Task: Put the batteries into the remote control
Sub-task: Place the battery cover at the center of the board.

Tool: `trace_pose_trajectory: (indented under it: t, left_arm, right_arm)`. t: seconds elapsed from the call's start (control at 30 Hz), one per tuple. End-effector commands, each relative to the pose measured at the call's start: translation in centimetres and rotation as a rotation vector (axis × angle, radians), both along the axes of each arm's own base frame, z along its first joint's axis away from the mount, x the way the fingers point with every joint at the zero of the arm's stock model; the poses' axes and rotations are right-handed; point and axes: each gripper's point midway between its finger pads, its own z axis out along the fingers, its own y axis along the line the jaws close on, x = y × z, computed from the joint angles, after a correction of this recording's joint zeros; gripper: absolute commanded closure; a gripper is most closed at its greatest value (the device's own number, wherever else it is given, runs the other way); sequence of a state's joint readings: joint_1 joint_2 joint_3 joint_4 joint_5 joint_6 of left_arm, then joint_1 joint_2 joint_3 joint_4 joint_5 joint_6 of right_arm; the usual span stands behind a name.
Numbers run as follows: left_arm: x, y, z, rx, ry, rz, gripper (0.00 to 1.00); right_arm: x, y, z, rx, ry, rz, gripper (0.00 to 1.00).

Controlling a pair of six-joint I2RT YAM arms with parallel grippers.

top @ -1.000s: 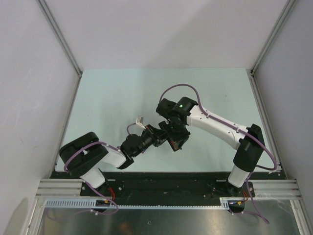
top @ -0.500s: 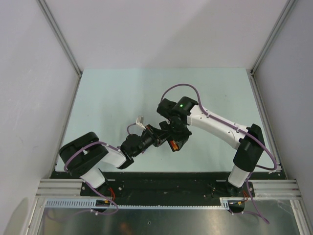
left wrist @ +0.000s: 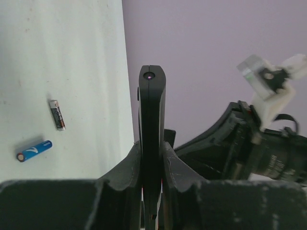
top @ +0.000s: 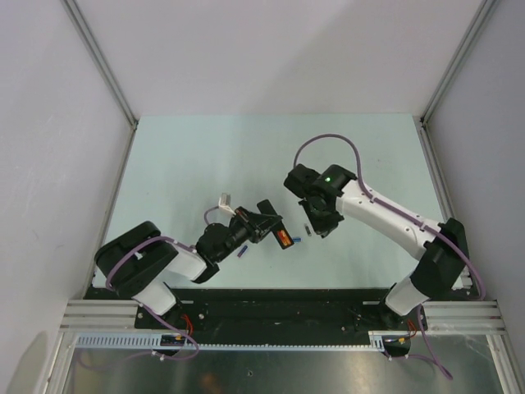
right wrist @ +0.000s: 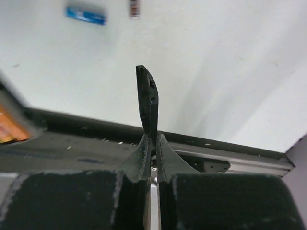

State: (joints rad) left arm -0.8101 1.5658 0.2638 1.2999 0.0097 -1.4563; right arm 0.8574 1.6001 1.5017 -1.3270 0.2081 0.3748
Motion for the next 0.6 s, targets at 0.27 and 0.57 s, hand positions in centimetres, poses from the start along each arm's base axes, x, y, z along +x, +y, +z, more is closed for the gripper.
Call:
trace_pose_trajectory:
  t: [0.27, 0.57]
  left_arm:
    - [-3.0, 3.5, 6.7, -0.166, -0.246, 0.009, 1.0]
    - [-4.1, 5.0, 5.9, -0.132, -0.261, 0.024, 1.0]
  right_arm:
    - [8.5, -7.6, -6.8, -0.359, -0.362, -0.226, 1.0]
    - [10.8, -9.5, -8.9, -0.594, -0.404, -0.193, 1.0]
